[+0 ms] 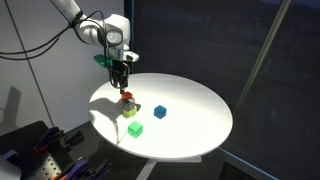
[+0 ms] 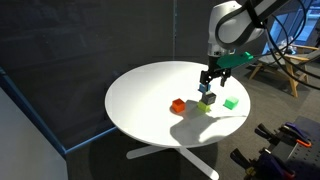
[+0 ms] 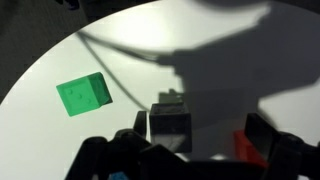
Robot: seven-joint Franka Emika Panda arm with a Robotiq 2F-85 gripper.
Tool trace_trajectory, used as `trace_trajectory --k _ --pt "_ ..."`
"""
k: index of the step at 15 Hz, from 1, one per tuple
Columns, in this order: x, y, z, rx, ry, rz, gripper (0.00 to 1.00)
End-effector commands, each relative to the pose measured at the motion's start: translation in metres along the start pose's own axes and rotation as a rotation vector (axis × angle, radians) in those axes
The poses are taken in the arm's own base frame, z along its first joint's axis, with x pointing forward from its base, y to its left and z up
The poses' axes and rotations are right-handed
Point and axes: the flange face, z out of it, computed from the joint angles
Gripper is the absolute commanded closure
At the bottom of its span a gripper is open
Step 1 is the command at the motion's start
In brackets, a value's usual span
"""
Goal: Pick up the gray block and put it on the lime green block
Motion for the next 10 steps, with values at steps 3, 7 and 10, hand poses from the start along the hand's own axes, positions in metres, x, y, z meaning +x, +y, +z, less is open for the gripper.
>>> trace_trajectory --k 3,7,10 --pt "-0.045 0.008 -0.028 0.019 0.029 -0.018 0.0" --pt "-0.067 0.011 -0.049 0.031 0.066 -0.03 0.0" --pt "-0.08 0.013 -0.067 0.045 0.101 -0.034 0.0"
